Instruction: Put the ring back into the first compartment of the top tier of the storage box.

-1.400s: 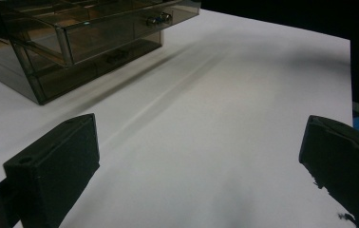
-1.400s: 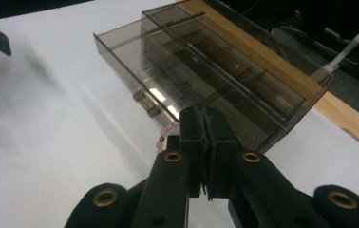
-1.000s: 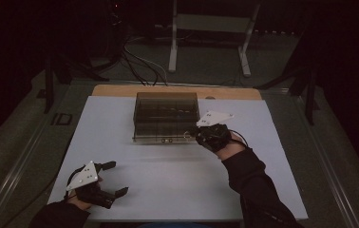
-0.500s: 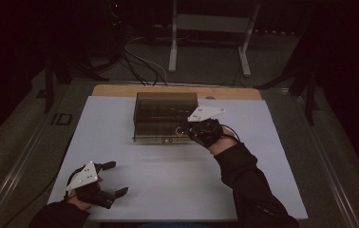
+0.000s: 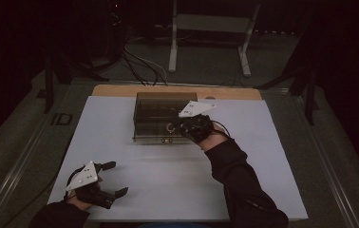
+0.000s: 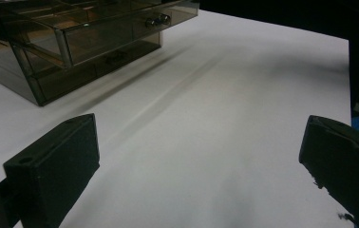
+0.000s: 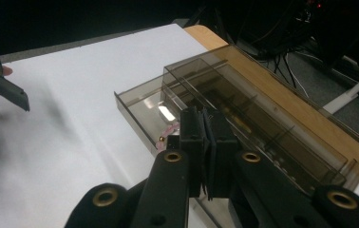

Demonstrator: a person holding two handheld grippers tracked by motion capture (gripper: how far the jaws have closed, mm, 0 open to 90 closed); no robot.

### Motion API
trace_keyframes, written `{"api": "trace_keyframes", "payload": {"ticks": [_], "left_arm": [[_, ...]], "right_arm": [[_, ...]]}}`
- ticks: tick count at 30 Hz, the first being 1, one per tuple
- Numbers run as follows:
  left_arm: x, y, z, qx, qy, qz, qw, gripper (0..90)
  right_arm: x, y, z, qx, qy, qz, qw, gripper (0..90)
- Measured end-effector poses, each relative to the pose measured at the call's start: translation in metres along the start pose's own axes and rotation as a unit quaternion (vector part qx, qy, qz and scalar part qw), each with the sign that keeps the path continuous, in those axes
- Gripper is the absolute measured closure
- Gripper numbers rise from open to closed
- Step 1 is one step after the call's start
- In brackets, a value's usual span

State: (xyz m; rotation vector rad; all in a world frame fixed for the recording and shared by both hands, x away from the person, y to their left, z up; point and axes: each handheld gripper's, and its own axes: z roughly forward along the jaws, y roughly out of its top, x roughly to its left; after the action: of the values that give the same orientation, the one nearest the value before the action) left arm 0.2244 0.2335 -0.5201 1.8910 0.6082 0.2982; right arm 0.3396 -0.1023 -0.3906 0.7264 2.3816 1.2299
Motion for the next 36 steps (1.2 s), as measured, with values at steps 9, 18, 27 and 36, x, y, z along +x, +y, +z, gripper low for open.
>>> {"api": "trace_keyframes", "payload": {"ticks": [9, 18, 27, 36], "left_arm": [[0.0, 0.0, 0.0, -0.001, -0.002, 0.0, 1.0, 1.1], [0.0, 0.0, 0.0, -0.001, -0.001, 0.0, 1.0, 1.1], [0.0, 0.0, 0.0, -0.001, -0.001, -0.001, 1.0, 1.1], [0.0, 0.0, 0.0, -0.001, -0.002, 0.001, 1.0, 1.1]], "right_arm": [[0.003, 0.01, 0.015, -0.002, 0.008, -0.001, 1.0, 87.9], [0.004, 0.016, 0.031, -0.005, 0.013, 0.004, 0.9999, 87.9], [0.004, 0.022, 0.048, -0.006, 0.014, 0.012, 0.9998, 87.9], [0.003, 0.028, 0.061, -0.009, 0.017, 0.025, 0.9995, 87.9]]}}
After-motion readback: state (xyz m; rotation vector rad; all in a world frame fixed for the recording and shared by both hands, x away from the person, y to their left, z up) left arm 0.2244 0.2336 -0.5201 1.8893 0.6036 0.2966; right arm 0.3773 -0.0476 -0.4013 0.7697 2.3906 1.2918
